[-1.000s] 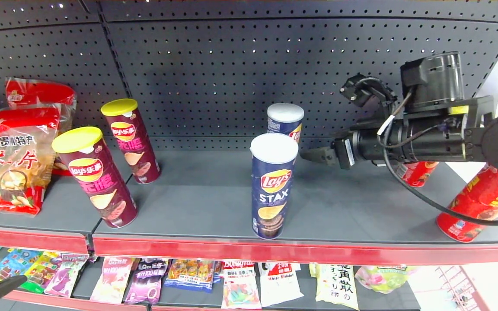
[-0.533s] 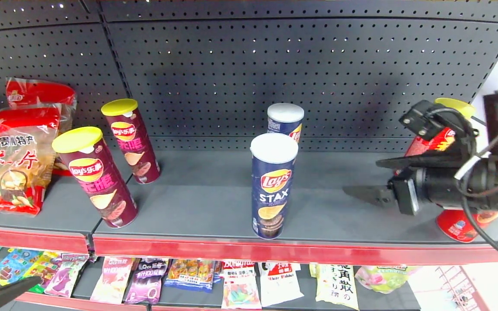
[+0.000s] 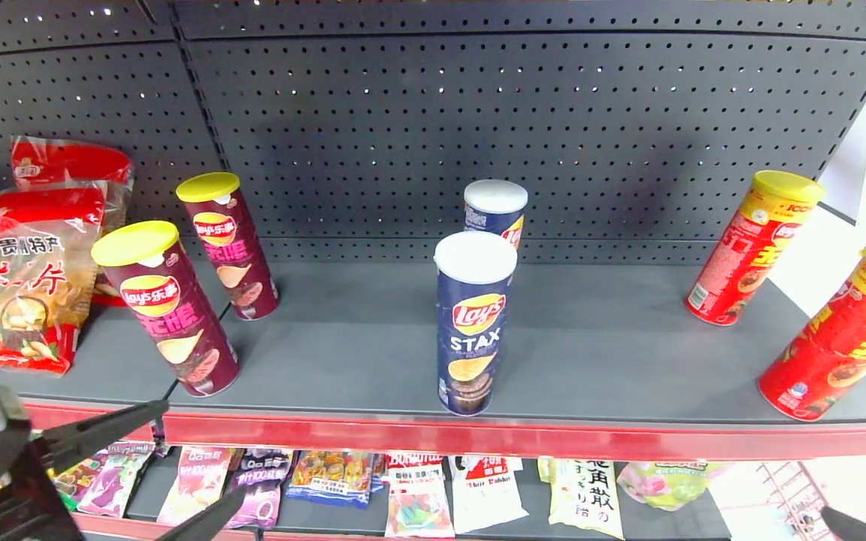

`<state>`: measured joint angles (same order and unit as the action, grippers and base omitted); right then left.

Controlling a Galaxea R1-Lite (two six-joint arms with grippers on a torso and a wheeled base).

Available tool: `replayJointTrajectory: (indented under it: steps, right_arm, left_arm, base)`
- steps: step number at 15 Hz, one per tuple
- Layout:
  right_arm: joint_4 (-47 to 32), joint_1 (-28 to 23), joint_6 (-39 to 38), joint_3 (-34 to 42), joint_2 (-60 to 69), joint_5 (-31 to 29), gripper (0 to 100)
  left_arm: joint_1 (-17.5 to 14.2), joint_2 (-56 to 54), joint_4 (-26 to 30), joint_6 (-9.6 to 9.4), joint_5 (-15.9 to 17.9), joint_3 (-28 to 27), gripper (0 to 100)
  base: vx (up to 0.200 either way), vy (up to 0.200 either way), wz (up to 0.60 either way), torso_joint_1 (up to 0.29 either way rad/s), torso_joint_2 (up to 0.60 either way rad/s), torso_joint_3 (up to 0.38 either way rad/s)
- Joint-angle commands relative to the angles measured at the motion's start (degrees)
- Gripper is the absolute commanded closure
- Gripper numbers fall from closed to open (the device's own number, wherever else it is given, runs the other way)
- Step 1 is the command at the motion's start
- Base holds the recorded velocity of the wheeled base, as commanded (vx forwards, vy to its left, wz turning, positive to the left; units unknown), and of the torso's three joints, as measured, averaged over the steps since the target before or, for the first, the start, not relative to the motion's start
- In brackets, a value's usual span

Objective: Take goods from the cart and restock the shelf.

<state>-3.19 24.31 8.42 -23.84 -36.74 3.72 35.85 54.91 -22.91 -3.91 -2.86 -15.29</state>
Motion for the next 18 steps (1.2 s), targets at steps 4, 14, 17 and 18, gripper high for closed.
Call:
replayJointTrajectory:
  steps: [4,14,17,18]
  right_arm:
    - [-9.81,-12.35,-4.38,5.3,22.33,-1.87,0]
    - [-12.54,-12.71,-4.38,8.02,29.36,-3.02,0]
    - [-12.63,-12.71,-4.38,8.11,29.36,-3.28,0]
    - [-12.63,-12.71,-4.38,8.11,29.36,-3.37,0]
  left_arm:
    - [0.01,28.77,-19.37,0.05,-0.74,-3.43,0]
    - [1.76,51.79,-28.33,1.28,-1.09,-18.02,0]
    - [1.94,53.81,-29.13,1.1,-1.09,-19.34,0]
    - [1.94,54.17,-29.48,1.1,-1.09,-19.87,0]
  base:
    - [0.0,0.0,0.0,0.0,0.0,0.0]
    - [0.0,0.0,0.0,0.0,0.0,0.0]
    - [0.0,0.0,0.0,0.0,0.0,0.0]
    - [0.0,0.0,0.0,0.0,0.0,0.0]
